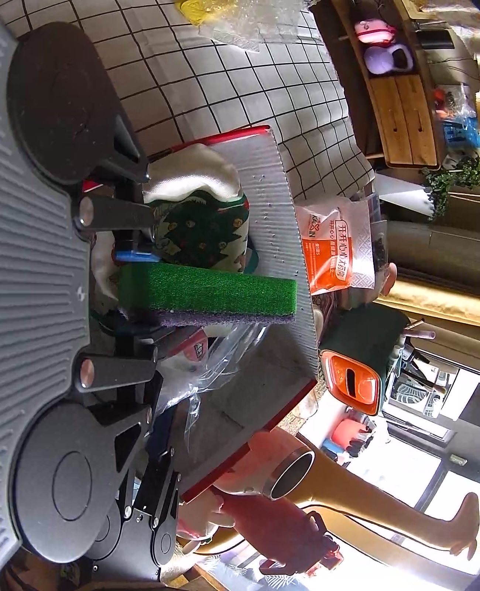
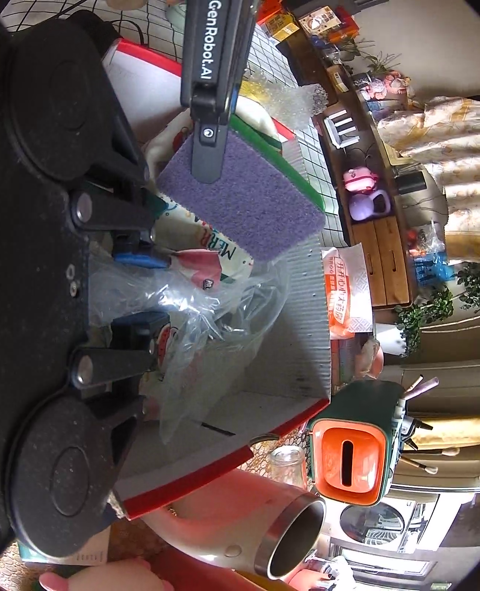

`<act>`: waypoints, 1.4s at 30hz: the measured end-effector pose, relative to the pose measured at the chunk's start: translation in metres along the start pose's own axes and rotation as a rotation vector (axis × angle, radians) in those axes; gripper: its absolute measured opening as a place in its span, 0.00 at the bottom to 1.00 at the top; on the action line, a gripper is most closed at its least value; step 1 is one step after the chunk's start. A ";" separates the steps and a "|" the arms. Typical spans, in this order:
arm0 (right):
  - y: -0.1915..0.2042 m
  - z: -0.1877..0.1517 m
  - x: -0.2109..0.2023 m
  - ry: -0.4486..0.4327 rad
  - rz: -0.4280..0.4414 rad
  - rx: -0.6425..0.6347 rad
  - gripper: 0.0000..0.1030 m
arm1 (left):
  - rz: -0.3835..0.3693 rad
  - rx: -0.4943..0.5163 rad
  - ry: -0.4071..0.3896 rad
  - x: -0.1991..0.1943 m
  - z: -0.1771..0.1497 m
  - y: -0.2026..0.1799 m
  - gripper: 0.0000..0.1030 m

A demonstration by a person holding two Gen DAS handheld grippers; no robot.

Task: Organize soft objects
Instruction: 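Open both tools to drop the sponge and plastic bag into the box, then move left tool to the black mask while right tool reaches the bubble-wrap bag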

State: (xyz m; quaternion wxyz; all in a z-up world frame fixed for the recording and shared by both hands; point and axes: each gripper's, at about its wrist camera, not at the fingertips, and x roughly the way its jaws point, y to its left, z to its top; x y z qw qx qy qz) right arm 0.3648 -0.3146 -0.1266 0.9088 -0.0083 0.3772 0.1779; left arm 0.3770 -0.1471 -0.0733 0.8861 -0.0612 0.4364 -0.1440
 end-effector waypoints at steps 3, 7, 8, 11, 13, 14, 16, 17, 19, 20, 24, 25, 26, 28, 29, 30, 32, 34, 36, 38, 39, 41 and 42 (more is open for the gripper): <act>0.000 0.002 -0.004 -0.003 0.001 0.010 0.31 | 0.004 -0.008 -0.017 -0.007 0.000 -0.002 0.31; 0.000 0.005 -0.012 -0.013 0.012 0.019 0.37 | 0.009 -0.015 -0.055 -0.020 -0.001 -0.003 0.64; 0.001 0.005 -0.014 -0.018 0.011 0.014 0.38 | 0.009 -0.012 -0.068 -0.024 -0.001 -0.003 0.67; 0.005 0.006 -0.023 -0.029 0.013 0.009 0.42 | 0.013 -0.003 -0.080 -0.034 -0.003 -0.004 0.67; 0.008 0.006 -0.029 -0.037 0.011 0.004 0.45 | 0.013 0.001 -0.092 -0.043 -0.005 -0.003 0.67; 0.009 0.006 -0.032 -0.041 0.011 0.002 0.46 | 0.016 0.003 -0.097 -0.047 -0.007 -0.002 0.67; 0.013 0.007 -0.038 -0.046 0.016 -0.001 0.51 | 0.015 0.008 -0.107 -0.056 -0.010 0.000 0.67; 0.016 0.007 -0.041 -0.049 0.018 -0.003 0.51 | 0.017 0.009 -0.110 -0.061 -0.013 0.002 0.67; 0.022 0.008 -0.047 -0.055 0.025 -0.011 0.54 | 0.019 0.010 -0.119 -0.071 -0.017 0.006 0.67; 0.025 0.008 -0.050 -0.058 0.027 -0.017 0.55 | 0.021 0.010 -0.122 -0.075 -0.019 0.008 0.67; 0.037 0.008 -0.064 -0.075 0.038 -0.038 0.63 | 0.038 0.009 -0.142 -0.097 -0.028 0.019 0.67; 0.041 0.007 -0.068 -0.080 0.043 -0.041 0.65 | 0.043 0.007 -0.149 -0.103 -0.030 0.022 0.67; 0.043 0.006 -0.071 -0.083 0.049 -0.044 0.66 | 0.045 0.006 -0.155 -0.108 -0.032 0.025 0.67; 0.050 0.006 -0.078 -0.091 0.060 -0.050 0.71 | 0.052 0.009 -0.170 -0.120 -0.038 0.031 0.67; 0.054 0.004 -0.082 -0.095 0.065 -0.053 0.71 | 0.059 0.009 -0.178 -0.126 -0.041 0.035 0.67; 0.057 0.003 -0.084 -0.098 0.072 -0.057 0.73 | 0.062 0.009 -0.185 -0.131 -0.044 0.039 0.67; 0.064 0.001 -0.089 -0.102 0.082 -0.063 0.78 | 0.065 0.011 -0.195 -0.141 -0.050 0.045 0.68; 0.073 -0.002 -0.093 -0.106 0.093 -0.068 0.81 | 0.078 0.014 -0.205 -0.149 -0.058 0.052 0.73; 0.083 -0.006 -0.097 -0.107 0.108 -0.072 0.82 | 0.091 0.013 -0.218 -0.158 -0.066 0.058 0.77; 0.092 -0.009 -0.099 -0.105 0.128 -0.077 0.83 | 0.098 0.006 -0.221 -0.164 -0.075 0.066 0.81; 0.097 -0.011 -0.100 -0.103 0.138 -0.081 0.85 | 0.097 0.001 -0.220 -0.166 -0.079 0.070 0.81; 0.106 -0.012 -0.100 -0.106 0.153 -0.089 0.87 | 0.099 -0.011 -0.212 -0.168 -0.089 0.077 0.82; 0.111 -0.013 -0.101 -0.106 0.160 -0.095 0.88 | 0.102 -0.018 -0.208 -0.168 -0.094 0.081 0.84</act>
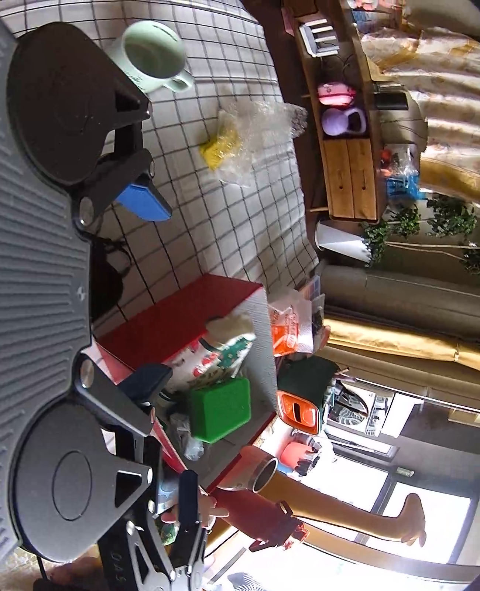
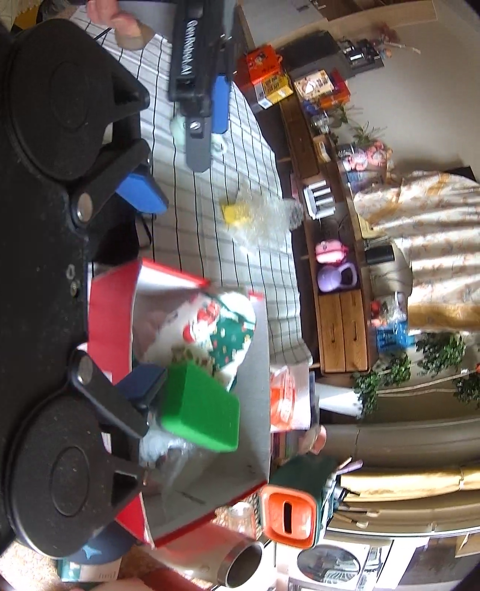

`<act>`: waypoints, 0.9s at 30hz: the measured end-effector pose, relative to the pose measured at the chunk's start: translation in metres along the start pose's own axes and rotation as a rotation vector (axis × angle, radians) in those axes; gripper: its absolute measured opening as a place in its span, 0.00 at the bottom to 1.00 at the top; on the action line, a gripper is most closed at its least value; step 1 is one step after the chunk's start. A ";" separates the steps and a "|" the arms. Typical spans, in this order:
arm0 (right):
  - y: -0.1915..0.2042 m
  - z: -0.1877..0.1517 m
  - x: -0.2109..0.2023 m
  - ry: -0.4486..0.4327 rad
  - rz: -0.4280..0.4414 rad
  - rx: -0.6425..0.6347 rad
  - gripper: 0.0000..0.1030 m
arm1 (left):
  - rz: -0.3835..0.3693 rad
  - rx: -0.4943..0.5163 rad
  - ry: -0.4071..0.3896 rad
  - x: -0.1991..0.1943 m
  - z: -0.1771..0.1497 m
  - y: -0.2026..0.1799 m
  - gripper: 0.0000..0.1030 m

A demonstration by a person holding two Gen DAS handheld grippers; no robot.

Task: Organize soft objects
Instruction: 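Move left tool to the black mask while right tool reaches the bubble-wrap bag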

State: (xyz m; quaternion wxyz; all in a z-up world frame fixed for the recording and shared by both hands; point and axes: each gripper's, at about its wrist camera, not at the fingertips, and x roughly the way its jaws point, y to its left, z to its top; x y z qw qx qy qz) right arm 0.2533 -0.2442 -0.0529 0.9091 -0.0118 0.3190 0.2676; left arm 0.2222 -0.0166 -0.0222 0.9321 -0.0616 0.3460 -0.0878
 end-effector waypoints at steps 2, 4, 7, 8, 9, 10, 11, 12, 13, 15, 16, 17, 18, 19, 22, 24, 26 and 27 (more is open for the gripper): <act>0.009 0.001 0.001 0.001 0.014 -0.012 0.89 | 0.011 -0.007 0.013 0.000 -0.009 0.007 0.84; 0.018 0.003 0.004 0.001 0.020 -0.026 0.91 | 0.036 -0.012 0.019 0.001 -0.020 0.014 0.85; 0.030 0.006 0.008 0.006 0.026 -0.040 0.92 | 0.031 -0.028 0.012 -0.002 -0.036 0.022 0.88; 0.032 0.007 0.011 0.008 0.030 -0.042 0.92 | 0.024 -0.031 0.009 -0.003 -0.040 0.025 0.90; 0.034 0.008 0.013 0.012 0.033 -0.044 0.92 | 0.022 -0.033 0.002 -0.004 -0.044 0.026 0.93; 0.037 0.009 0.016 0.018 0.034 -0.046 0.92 | 0.026 -0.033 -0.008 -0.004 -0.048 0.027 0.97; 0.040 0.010 0.019 0.023 0.036 -0.049 0.92 | 0.032 -0.033 -0.020 -0.005 -0.052 0.027 0.98; 0.043 0.012 0.023 0.029 0.039 -0.051 0.92 | 0.034 -0.034 -0.030 -0.007 -0.055 0.028 0.98; 0.045 0.013 0.026 0.035 0.042 -0.052 0.92 | 0.036 -0.038 -0.034 -0.006 -0.058 0.029 0.98; 0.051 0.018 0.036 0.048 0.050 -0.057 0.92 | 0.040 -0.051 -0.046 -0.006 -0.063 0.031 0.98; 0.053 0.019 0.040 0.054 0.052 -0.062 0.92 | 0.042 -0.055 -0.051 -0.006 -0.065 0.032 0.98; 0.057 0.022 0.045 0.061 0.054 -0.069 0.92 | 0.044 -0.059 -0.055 -0.005 -0.067 0.034 0.98; 0.060 0.024 0.051 0.068 0.057 -0.075 0.92 | 0.046 -0.063 -0.058 -0.005 -0.069 0.036 0.98; 0.063 0.027 0.056 0.075 0.061 -0.079 0.92 | 0.046 -0.066 -0.059 -0.004 -0.071 0.037 0.98; 0.071 0.035 0.073 0.093 0.073 -0.092 0.92 | 0.031 -0.077 -0.039 0.002 -0.076 0.040 0.98; 0.076 0.044 0.085 0.101 0.076 -0.104 0.92 | 0.027 -0.062 -0.045 0.005 -0.080 0.039 0.98; 0.080 0.053 0.098 0.111 0.078 -0.114 0.92 | 0.043 -0.017 -0.056 0.008 -0.084 0.034 0.98; 0.083 0.057 0.105 0.117 0.079 -0.121 0.92 | 0.049 0.006 -0.057 0.010 -0.086 0.032 0.98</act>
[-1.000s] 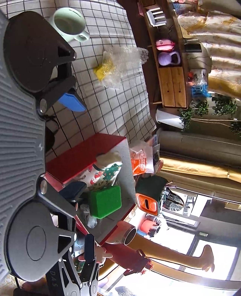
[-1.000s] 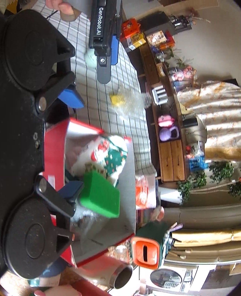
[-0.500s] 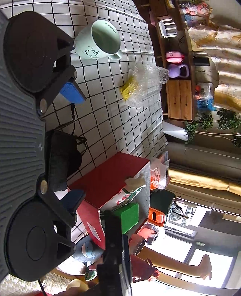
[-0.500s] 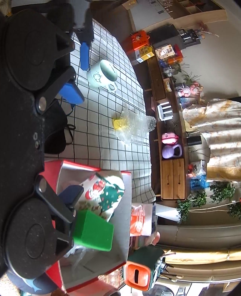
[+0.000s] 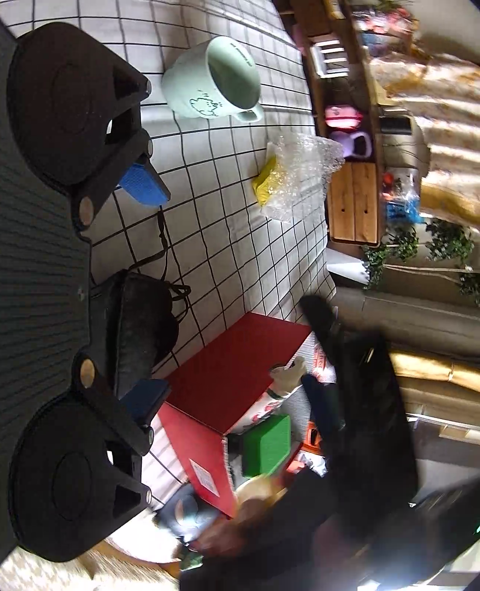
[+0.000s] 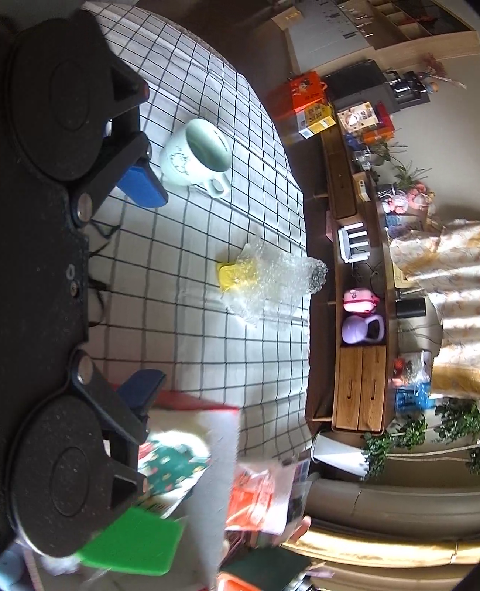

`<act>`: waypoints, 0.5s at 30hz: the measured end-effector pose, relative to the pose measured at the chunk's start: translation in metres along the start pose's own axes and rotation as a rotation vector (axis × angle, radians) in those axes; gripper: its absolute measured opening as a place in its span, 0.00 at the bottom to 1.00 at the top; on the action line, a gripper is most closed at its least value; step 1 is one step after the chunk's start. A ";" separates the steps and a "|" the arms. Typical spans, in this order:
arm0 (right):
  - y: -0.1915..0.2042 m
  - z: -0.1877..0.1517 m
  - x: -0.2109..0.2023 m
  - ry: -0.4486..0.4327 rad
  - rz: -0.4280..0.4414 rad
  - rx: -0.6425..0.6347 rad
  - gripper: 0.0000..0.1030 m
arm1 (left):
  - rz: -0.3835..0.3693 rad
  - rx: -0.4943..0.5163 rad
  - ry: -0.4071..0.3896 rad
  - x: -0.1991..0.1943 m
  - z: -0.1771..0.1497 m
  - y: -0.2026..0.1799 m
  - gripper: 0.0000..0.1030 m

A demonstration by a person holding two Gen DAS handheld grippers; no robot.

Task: Organize soft objects
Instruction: 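Move left tool to the black mask while right tool reaches the bubble-wrap bag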

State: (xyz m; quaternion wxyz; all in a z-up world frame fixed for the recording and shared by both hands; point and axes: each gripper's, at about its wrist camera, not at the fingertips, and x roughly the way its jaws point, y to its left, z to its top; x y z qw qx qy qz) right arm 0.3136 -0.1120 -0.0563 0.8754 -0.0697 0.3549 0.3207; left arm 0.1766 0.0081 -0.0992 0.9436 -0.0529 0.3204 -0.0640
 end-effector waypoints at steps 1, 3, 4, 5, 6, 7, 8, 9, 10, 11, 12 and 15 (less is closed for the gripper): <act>0.001 0.006 0.007 0.006 -0.002 -0.010 0.92 | -0.002 0.022 0.000 0.003 -0.003 -0.001 0.98; 0.004 0.018 0.020 0.011 -0.010 -0.032 0.92 | -0.010 0.050 0.003 0.007 -0.008 -0.002 0.98; 0.005 0.024 0.026 0.017 -0.014 -0.039 0.92 | -0.014 0.059 0.003 0.009 -0.010 -0.002 0.98; 0.006 0.030 0.033 0.027 -0.016 -0.047 0.92 | -0.023 0.064 0.003 0.011 -0.012 -0.001 0.98; 0.006 0.035 0.039 0.034 -0.017 -0.054 0.92 | -0.035 0.068 0.006 0.014 -0.014 -0.001 0.98; 0.007 0.041 0.046 0.040 -0.015 -0.062 0.92 | -0.049 0.075 0.011 0.017 -0.016 -0.001 0.98; 0.007 0.045 0.052 0.046 -0.016 -0.068 0.92 | -0.061 0.084 0.019 0.020 -0.017 -0.002 0.98; 0.008 0.050 0.059 0.052 -0.018 -0.074 0.92 | -0.068 0.096 0.031 0.025 -0.019 -0.003 0.98; 0.009 0.055 0.066 0.059 -0.017 -0.082 0.92 | -0.074 0.106 0.037 0.029 -0.021 -0.005 0.98; 0.011 0.060 0.073 0.062 -0.018 -0.091 0.92 | -0.079 0.111 0.041 0.033 -0.022 -0.005 0.98; 0.012 0.066 0.081 0.065 -0.020 -0.099 0.92 | -0.085 0.112 0.046 0.038 -0.023 -0.005 0.98; 0.016 0.082 0.107 0.079 -0.015 -0.117 0.92 | -0.102 0.102 0.057 0.051 -0.024 -0.003 0.98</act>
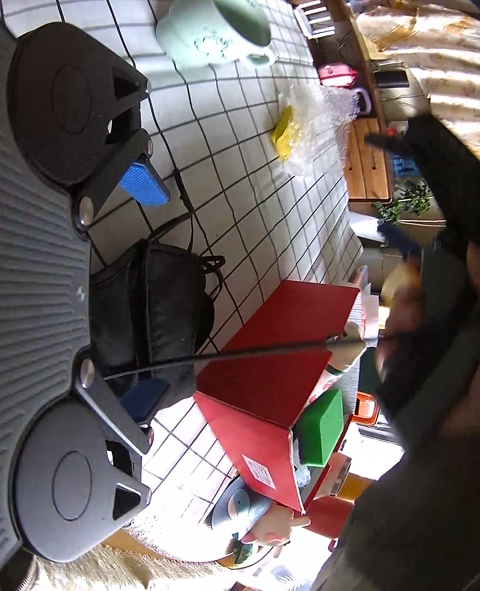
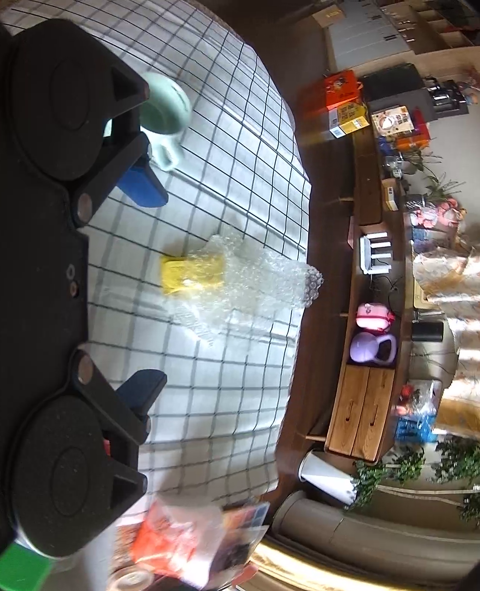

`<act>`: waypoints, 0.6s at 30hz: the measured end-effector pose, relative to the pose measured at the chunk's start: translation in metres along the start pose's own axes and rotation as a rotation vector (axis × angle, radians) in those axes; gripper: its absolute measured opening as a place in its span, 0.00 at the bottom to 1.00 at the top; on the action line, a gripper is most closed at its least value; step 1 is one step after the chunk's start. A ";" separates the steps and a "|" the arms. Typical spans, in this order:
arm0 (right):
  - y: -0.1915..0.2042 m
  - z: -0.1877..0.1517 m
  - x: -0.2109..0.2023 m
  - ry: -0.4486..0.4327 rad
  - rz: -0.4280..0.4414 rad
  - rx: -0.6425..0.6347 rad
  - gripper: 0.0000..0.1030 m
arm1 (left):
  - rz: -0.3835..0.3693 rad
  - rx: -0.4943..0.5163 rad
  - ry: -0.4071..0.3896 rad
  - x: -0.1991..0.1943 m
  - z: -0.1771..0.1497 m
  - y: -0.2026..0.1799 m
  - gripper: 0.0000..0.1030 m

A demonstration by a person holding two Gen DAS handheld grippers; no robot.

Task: Organize soft objects
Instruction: 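Move left tool to the black mask while right tool reaches the bubble-wrap bag, then grasp the black mask with left tool while right tool grasps the bubble-wrap bag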

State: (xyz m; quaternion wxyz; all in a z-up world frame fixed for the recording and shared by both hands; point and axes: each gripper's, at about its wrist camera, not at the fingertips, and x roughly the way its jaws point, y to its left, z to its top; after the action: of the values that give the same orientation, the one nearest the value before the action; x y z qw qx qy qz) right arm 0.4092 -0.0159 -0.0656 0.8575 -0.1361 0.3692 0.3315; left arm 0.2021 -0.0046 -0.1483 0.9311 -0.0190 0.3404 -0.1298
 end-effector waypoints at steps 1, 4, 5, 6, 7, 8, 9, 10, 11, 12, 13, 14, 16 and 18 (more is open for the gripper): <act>0.001 0.005 0.009 0.008 0.001 -0.010 0.92 | -0.011 -0.007 0.006 0.004 0.000 0.002 0.98; 0.008 0.019 0.040 0.027 -0.007 -0.053 0.92 | -0.051 -0.048 0.037 0.017 0.000 0.007 0.98; 0.010 0.023 0.051 0.032 -0.013 -0.069 0.92 | -0.070 -0.064 0.044 0.021 0.000 0.010 0.98; 0.012 0.026 0.061 0.034 -0.016 -0.077 0.92 | -0.077 -0.072 0.048 0.024 -0.001 0.012 0.98; 0.013 0.028 0.071 0.035 -0.014 -0.079 0.92 | -0.079 -0.079 0.053 0.027 -0.001 0.013 0.97; 0.013 0.031 0.081 0.035 -0.010 -0.077 0.92 | -0.088 -0.086 0.055 0.030 -0.002 0.014 0.97; 0.014 0.033 0.092 0.037 -0.005 -0.072 0.92 | -0.100 -0.090 0.054 0.032 -0.002 0.015 0.97; 0.014 0.035 0.102 0.040 0.003 -0.066 0.92 | -0.108 -0.090 0.052 0.034 -0.003 0.015 0.97; 0.016 0.036 0.111 0.043 0.009 -0.065 0.91 | -0.113 -0.087 0.051 0.035 -0.004 0.014 0.97; 0.018 0.038 0.121 0.045 0.011 -0.069 0.91 | -0.121 -0.083 0.052 0.037 -0.004 0.013 0.97; 0.021 0.039 0.129 0.042 0.009 -0.072 0.90 | -0.127 -0.081 0.053 0.039 -0.005 0.013 0.96; 0.023 0.040 0.137 0.036 0.009 -0.072 0.90 | -0.127 -0.079 0.046 0.040 -0.005 0.012 0.96; 0.027 0.042 0.149 0.024 0.005 -0.069 0.88 | -0.133 -0.077 0.035 0.040 -0.006 0.012 0.94; 0.028 0.045 0.160 0.015 0.001 -0.067 0.84 | -0.130 -0.067 0.028 0.040 -0.006 0.009 0.92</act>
State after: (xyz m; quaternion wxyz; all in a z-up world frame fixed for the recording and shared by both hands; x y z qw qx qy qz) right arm 0.4958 0.1016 -0.1498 0.8494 -0.1672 0.3645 0.3432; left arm 0.2298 -0.0055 -0.1798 0.9146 -0.0706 0.3558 -0.1787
